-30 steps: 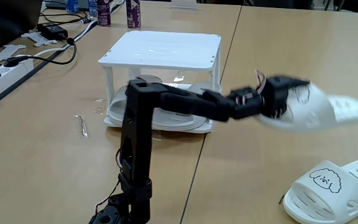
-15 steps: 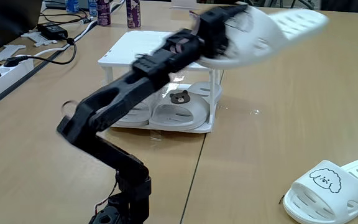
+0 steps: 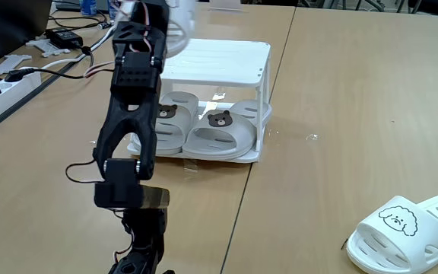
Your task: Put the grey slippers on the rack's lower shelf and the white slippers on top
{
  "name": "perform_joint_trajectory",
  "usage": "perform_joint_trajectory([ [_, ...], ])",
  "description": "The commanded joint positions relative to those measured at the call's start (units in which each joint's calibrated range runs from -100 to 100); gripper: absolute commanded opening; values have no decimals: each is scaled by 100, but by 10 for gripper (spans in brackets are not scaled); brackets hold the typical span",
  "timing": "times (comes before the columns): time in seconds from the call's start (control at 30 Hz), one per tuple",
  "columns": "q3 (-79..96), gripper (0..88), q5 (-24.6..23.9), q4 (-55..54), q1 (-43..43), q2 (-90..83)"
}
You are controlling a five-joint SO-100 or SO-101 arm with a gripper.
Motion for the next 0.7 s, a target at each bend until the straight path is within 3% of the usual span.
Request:
perform_joint_trajectory([
  [0.0,-659,7,42,6,-426,402],
  [0.67,-7894,7,42,-37,-138,8000],
])
